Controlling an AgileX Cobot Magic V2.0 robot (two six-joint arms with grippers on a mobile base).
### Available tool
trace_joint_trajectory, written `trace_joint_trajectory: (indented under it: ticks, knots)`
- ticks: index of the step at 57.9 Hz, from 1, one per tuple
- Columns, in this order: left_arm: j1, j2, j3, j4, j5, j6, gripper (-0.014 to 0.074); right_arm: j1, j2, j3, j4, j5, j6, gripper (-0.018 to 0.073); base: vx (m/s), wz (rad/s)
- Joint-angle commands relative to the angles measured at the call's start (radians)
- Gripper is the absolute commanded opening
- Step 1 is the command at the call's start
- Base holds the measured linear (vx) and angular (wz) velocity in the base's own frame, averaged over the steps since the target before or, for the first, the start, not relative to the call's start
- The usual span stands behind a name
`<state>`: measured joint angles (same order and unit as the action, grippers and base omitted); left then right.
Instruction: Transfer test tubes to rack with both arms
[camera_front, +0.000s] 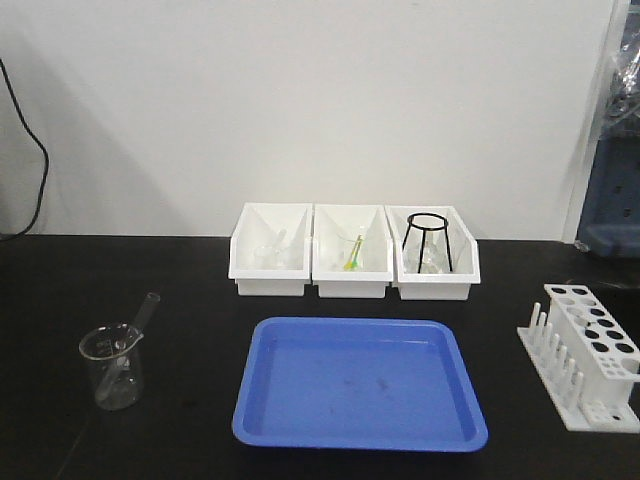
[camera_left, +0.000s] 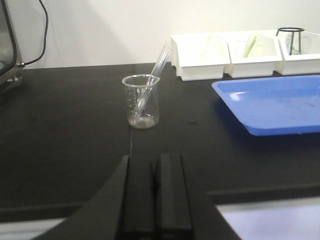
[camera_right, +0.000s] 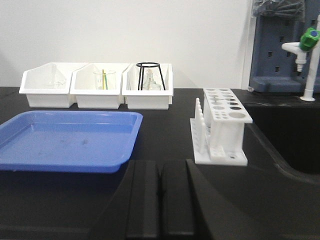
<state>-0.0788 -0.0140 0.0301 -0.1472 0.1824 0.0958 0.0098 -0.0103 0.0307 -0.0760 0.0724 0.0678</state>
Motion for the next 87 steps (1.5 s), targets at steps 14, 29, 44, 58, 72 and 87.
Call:
trace_joint_trajectory:
  ticks: [14,29,44,58,72,87]
  knots:
    - [-0.001,-0.013,0.026,-0.003,-0.081,-0.001,-0.0017,-0.002,-0.008,0.011,-0.004,-0.081,-0.006,-0.0008,0.35,0.04]
    - [-0.001,-0.013,0.026,-0.003,-0.081,-0.001,-0.0017,-0.002,-0.008,0.011,-0.004,-0.081,-0.006,-0.0008,0.30,-0.04]
    - [-0.001,-0.013,0.026,-0.003,-0.081,-0.001,-0.0017,-0.002,-0.008,0.011,-0.004,-0.081,-0.006,-0.0008,0.18,-0.05]
    - [-0.001,-0.013,0.026,-0.003,-0.081,-0.001,-0.0017,-0.002,-0.008,0.011,-0.004,-0.081,-0.006,-0.0008,0.07,-0.02]
    - [-0.001,-0.013,0.026,-0.003,-0.081,-0.001,-0.0017,-0.002,-0.008,0.011,-0.004,-0.081,-0.006,-0.0008,0.01,-0.01]
    - [-0.001,-0.013,0.026,-0.061,-0.096,-0.066,-0.0017,-0.002,-0.008,0.011,-0.004,-0.101,-0.005,-0.0008,0.00,0.00]
